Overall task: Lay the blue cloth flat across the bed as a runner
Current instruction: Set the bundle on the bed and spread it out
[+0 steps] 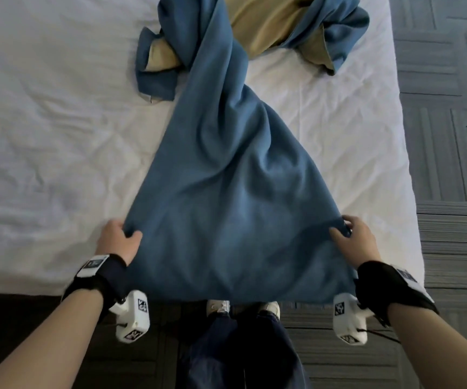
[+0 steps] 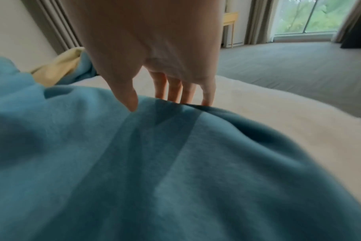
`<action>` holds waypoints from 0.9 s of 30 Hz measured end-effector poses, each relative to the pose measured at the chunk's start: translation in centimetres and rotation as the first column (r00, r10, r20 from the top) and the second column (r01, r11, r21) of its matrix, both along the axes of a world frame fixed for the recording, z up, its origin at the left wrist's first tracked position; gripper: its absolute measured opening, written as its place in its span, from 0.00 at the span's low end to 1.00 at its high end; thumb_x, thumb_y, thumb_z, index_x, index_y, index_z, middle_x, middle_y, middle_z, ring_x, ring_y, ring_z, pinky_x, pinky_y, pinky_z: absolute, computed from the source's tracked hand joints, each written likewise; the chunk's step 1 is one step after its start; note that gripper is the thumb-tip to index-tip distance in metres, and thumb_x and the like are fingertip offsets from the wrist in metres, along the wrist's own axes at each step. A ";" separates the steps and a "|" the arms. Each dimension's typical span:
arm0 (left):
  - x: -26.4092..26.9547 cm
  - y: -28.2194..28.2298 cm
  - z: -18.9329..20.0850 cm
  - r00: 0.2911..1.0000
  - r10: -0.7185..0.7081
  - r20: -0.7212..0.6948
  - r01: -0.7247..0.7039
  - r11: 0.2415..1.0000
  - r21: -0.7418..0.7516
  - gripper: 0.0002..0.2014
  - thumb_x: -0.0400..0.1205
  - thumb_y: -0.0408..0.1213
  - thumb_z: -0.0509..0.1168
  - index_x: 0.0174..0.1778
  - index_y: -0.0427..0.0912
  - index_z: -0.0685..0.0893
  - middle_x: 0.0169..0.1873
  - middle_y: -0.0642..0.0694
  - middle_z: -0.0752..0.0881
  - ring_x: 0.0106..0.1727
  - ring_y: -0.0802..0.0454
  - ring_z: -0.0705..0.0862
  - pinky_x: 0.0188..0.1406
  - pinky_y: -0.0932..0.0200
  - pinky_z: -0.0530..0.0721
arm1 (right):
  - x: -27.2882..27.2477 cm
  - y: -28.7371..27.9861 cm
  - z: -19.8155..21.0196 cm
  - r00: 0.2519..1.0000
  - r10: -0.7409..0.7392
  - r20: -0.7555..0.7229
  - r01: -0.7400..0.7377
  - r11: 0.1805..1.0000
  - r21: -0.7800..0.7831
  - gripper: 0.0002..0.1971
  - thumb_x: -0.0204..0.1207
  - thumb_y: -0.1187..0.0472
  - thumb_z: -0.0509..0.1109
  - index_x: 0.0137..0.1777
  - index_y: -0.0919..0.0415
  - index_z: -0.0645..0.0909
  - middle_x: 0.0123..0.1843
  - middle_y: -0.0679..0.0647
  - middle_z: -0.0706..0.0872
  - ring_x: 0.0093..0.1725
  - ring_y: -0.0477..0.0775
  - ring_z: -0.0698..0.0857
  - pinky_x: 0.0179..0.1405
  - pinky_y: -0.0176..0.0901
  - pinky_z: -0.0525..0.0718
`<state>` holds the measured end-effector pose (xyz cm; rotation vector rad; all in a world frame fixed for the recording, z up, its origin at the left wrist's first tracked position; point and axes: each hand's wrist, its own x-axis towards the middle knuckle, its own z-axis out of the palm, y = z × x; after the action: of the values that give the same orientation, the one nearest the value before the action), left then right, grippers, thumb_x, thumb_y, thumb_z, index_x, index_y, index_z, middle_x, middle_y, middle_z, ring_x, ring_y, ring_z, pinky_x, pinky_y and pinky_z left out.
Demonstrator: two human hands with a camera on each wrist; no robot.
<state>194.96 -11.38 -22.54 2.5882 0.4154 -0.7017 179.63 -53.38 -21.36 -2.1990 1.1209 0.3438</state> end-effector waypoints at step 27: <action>2.9 -9.4 2.9 0.871 -0.424 0.248 0.389 0.904 0.177 0.36 0.72 0.33 0.70 0.77 0.43 0.66 0.78 0.38 0.65 0.76 0.36 0.67 0.72 0.40 0.67 | 4.5 1.1 1.7 0.878 0.469 0.091 -0.402 0.829 -0.389 0.28 0.65 0.69 0.71 0.68 0.58 0.77 0.71 0.64 0.75 0.72 0.69 0.72 0.69 0.63 0.72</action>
<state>197.85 -20.74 -19.65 2.8691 -0.1953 -0.4321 184.09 -52.31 -19.64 -2.7525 0.5968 0.1226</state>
